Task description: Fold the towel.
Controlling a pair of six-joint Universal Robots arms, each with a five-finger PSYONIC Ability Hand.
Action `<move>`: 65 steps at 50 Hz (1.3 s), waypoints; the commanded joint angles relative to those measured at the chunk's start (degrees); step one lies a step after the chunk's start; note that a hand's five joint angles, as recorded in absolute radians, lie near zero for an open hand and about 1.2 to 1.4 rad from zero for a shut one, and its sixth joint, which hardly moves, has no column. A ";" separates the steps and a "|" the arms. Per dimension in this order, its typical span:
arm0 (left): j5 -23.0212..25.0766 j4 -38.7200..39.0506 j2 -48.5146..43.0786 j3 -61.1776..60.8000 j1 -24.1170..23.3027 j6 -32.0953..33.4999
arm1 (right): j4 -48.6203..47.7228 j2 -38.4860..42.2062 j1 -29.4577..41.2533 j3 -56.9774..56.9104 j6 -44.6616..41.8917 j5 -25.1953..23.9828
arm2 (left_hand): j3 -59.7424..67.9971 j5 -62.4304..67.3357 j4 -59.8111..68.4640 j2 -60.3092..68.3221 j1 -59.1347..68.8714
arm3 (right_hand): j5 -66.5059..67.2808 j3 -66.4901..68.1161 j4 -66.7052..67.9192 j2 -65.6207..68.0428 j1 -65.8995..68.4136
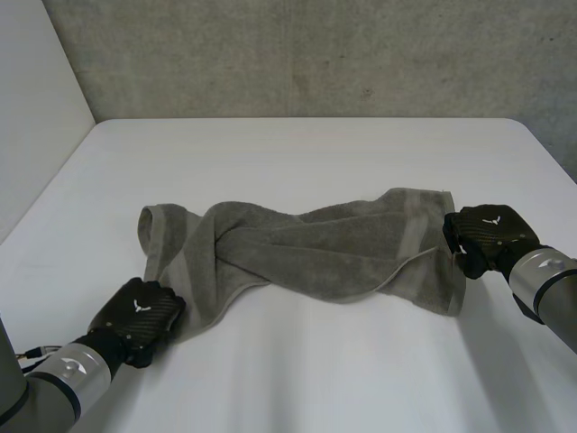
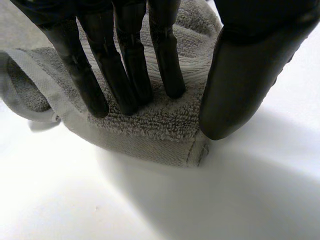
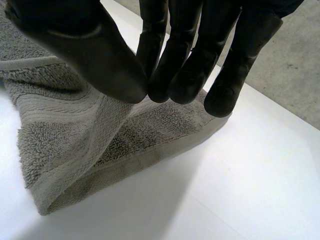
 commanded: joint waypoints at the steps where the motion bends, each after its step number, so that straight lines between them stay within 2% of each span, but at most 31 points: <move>1: -0.01 1.84 -0.67 0.14 0.47 0.03 | 0.00 -0.03 0.00 0.00 -0.06 0.00 | 1.44 1.30 1.09 1.17 1.82 | 3.69 3.67 3.77 3.99 4.46; 4: -0.01 2.37 -0.85 0.14 0.47 0.03 | 0.00 0.06 0.00 0.00 -0.06 0.00 | 5.99 5.85 5.63 5.72 6.37 | 3.69 3.67 3.77 3.99 4.46; 6: -0.01 3.77 -1.38 0.14 0.47 0.03 | 0.00 -0.03 0.00 0.00 -0.06 0.00 | 14.87 14.73 14.51 14.60 15.25 | 3.69 3.67 3.77 3.99 4.46; 7: -0.01 3.78 -1.38 0.14 0.47 0.03 | 0.00 -0.03 0.00 0.00 -0.06 0.00 | 14.91 14.76 14.55 14.64 15.28 | 3.69 3.67 3.77 3.99 4.46; 9: -0.01 5.44 -1.64 0.40 0.47 0.03 | 0.00 -0.03 0.00 0.09 -0.06 0.00 | 27.78 27.64 27.42 27.51 28.16 | 3.69 3.67 3.77 3.99 4.46; 11: -0.01 6.15 -1.82 0.58 0.47 0.03 | 0.00 -0.03 0.09 0.09 -0.06 0.00 | 31.00 30.86 30.64 30.73 31.38 | 3.69 3.67 3.77 3.99 4.46; 21: -2.81 6.51 -3.40 2.51 0.21 0.03 | 0.00 -0.12 0.09 0.09 -0.06 0.09 | 31.03 30.89 30.67 30.76 31.41 | 3.69 3.67 3.77 3.99 4.46; 22: -3.17 6.16 -3.31 2.51 -0.06 0.03 | 0.09 -0.12 0.09 0.17 -0.06 0.00 | 18.56 18.42 18.21 18.29 18.94 | 3.69 3.67 3.77 3.99 4.46; 23: -3.17 6.15 -3.31 2.51 -0.06 0.03 | 0.09 -0.12 0.09 0.17 -0.06 0.00 | 18.44 18.30 18.08 18.17 18.81 | 3.69 3.67 3.77 3.99 4.46; 25: -3.87 4.32 -1.83 1.81 -0.41 0.12 | 0.09 -0.20 0.00 0.17 -0.06 0.09 | -2.32 -2.46 -2.68 -2.59 -1.94 | 3.69 3.67 3.77 3.99 4.46; 26: -3.87 4.31 -1.82 1.81 -0.41 0.12 | 0.09 -0.20 0.00 0.17 -0.06 0.09 | -2.42 -2.56 -2.78 -2.69 -2.04 | 3.69 3.67 3.77 3.99 4.46; 27: -4.13 2.39 0.36 1.55 -0.50 0.04 | 0.09 -0.20 -0.08 0.26 -0.06 0.00 | -11.91 -12.06 -12.27 -12.18 -11.54 | 3.69 3.67 3.77 3.99 4.46; 28: -3.96 -0.24 3.25 1.28 -0.41 -0.05 | 0.00 -0.20 -0.09 0.26 -0.06 0.00 | -13.51 -13.65 -13.86 -13.78 -13.13 | 3.69 3.67 3.77 3.99 4.46; 33: -3.17 -4.83 9.42 -0.30 0.38 -0.05 | 0.00 -0.29 -0.09 0.26 -0.06 0.00 | -13.19 -13.33 -13.55 -13.46 -12.81 | 3.69 3.67 3.77 3.99 4.46; 39: -2.64 -5.10 10.84 -0.92 1.52 0.12 | 0.00 -0.20 0.09 0.17 -0.06 0.00 | -11.84 -11.98 -12.20 -12.11 -11.46 | 3.69 3.67 3.77 3.99 4.46; 46: -2.56 -4.92 9.09 -1.35 2.14 0.12 | 0.00 -0.20 0.09 0.26 -0.15 0.00 | -6.13 -6.28 -6.49 -6.40 -5.76 | 3.69 3.67 3.77 3.99 4.46; 65: -2.29 -0.35 0.65 -0.57 1.96 0.56 | 0.00 -0.20 0.09 0.52 -1.29 0.00 | -6.29 -6.43 -6.65 -6.56 -5.91 | 3.69 3.67 3.77 3.99 4.46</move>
